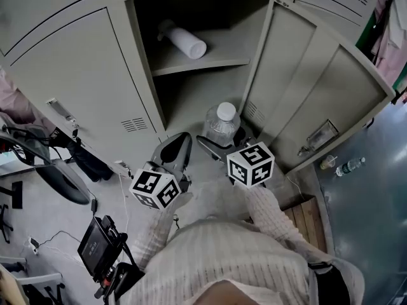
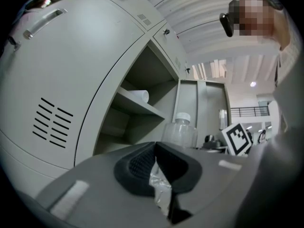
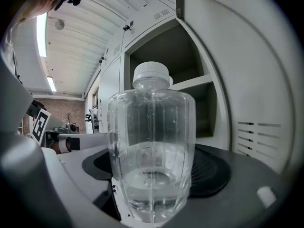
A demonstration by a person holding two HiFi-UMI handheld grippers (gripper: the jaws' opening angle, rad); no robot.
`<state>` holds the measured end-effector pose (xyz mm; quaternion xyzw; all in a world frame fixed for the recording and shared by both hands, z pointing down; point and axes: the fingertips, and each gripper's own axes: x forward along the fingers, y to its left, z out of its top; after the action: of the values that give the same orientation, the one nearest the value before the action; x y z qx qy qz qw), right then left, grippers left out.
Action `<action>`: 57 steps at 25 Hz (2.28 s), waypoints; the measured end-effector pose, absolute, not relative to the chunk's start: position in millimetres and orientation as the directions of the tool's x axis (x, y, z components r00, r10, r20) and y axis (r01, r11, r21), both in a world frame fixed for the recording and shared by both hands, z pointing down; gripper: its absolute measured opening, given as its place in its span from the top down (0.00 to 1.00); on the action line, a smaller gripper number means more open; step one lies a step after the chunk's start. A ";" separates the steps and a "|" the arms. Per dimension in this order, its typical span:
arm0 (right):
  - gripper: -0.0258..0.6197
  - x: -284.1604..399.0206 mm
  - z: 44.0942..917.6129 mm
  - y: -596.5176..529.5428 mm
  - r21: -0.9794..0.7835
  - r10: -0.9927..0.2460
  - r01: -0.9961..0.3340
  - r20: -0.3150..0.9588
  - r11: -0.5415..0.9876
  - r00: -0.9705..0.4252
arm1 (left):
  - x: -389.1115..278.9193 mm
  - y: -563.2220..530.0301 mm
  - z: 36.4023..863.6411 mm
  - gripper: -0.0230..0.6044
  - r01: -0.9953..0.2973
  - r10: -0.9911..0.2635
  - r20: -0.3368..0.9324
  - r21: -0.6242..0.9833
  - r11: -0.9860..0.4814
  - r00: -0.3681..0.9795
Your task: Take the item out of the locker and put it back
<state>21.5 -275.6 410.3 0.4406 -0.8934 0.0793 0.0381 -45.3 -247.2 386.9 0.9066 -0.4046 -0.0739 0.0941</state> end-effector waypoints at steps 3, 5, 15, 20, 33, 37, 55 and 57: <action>0.27 14.2 406.3 -292.5 -0.094 -0.774 -0.786 0.137 0.611 -0.618 | -50.4 -256.2 384.1 0.95 -0.726 -0.754 -0.065 0.228 -0.649 0.654; 0.27 9.7 405.5 -302.1 -0.082 -0.767 -0.780 0.143 0.620 -0.625 | -52.4 -261.3 386.9 0.95 -0.729 -0.756 -0.050 0.228 -0.645 0.653; 0.27 -9.9 404.6 -341.1 -0.059 -0.735 -0.751 0.168 0.658 -0.657 | -60.4 -286.6 385.6 0.95 -0.744 -0.771 -0.041 0.236 -0.626 0.636; 0.27 -15.4 408.2 -358.1 -0.064 -0.720 -0.741 0.193 0.668 -0.666 | -62.3 -292.7 388.8 0.95 -0.756 -0.782 -0.033 0.237 -0.611 0.622; 0.27 -31.5 413.8 -390.5 -0.017 -0.719 -0.740 0.223 0.673 -0.658 | -72.2 -298.2 401.1 0.95 -0.757 -0.795 -0.022 0.288 -0.586 0.607; 0.27 -35.7 414.4 -404.7 -0.014 -0.728 -0.750 0.229 0.661 -0.646 | -74.0 -301.9 402.6 0.95 -0.755 -0.796 -0.023 0.301 -0.582 0.604; 0.27 -43.6 416.3 -477.8 0.008 -0.763 -0.787 0.252 0.616 -0.595 | -79.7 -307.9 396.7 0.95 -0.763 -0.802 -0.030 0.290 -0.578 0.596; 0.27 -45.2 415.7 -483.8 0.009 -0.769 -0.792 0.247 0.610 -0.590 | -83.7 -309.3 395.4 0.95 -0.767 -0.804 -0.025 0.283 -0.576 0.594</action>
<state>-45.2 -483.8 415.7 0.4384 -0.8901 0.0510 0.1135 -83.7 -309.3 395.4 0.8844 -0.4442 -0.0754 0.1220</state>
